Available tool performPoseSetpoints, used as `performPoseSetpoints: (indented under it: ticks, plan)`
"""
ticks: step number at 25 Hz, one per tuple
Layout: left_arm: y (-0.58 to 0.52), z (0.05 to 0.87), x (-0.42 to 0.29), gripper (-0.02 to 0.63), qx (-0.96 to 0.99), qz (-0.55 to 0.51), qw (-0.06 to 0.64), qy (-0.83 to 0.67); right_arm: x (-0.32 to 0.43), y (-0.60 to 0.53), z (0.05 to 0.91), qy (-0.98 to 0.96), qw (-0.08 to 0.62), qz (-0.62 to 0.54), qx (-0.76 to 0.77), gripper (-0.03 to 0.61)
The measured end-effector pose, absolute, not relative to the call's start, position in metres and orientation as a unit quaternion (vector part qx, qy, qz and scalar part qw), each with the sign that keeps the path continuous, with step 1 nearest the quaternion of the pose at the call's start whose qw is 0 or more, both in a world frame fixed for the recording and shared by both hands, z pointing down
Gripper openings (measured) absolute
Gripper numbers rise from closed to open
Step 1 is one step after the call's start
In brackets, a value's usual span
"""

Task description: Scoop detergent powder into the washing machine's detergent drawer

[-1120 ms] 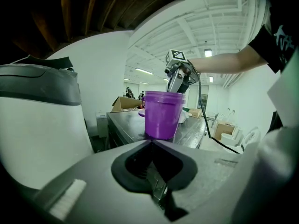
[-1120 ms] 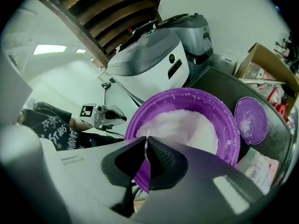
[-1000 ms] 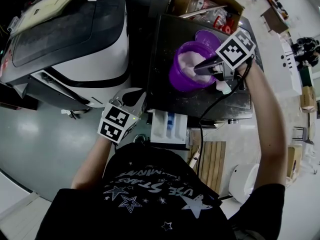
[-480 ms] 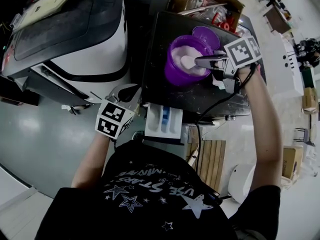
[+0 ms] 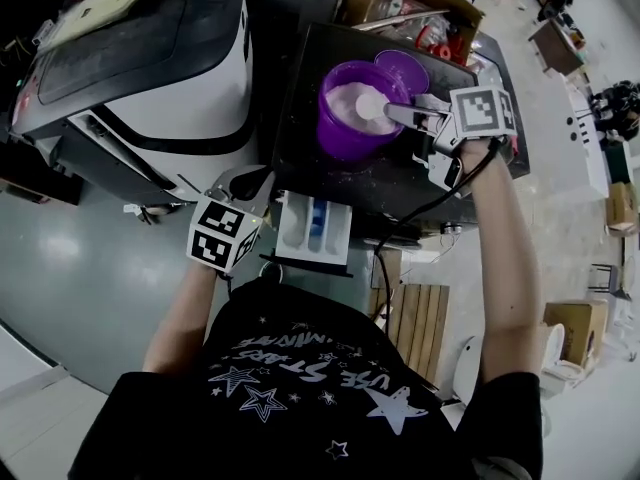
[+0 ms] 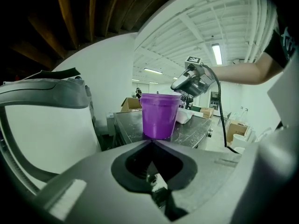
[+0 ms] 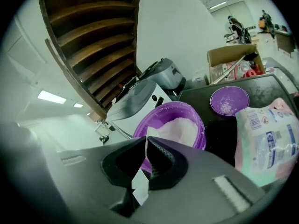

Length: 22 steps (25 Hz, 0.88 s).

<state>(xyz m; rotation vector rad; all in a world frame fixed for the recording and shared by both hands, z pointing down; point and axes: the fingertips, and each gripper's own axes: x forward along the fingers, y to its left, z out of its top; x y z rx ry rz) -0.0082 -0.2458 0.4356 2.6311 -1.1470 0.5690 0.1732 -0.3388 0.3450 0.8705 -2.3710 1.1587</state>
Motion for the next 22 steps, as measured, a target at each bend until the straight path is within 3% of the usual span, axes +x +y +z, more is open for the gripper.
performPoseSetpoints:
  ticks: [11,22]
  plan:
    - [-0.198,0.431,0.008,0.0,0.883,0.204,0.102,-0.41,0.187,-0.307,0.321,-0.83,-0.032,0.473,0.293,0.037]
    - [-0.123,0.438,0.004,0.0,0.857,0.219,0.116,-0.451,0.176,-0.226,0.337,-0.826,-0.095,0.513,0.214,0.037]
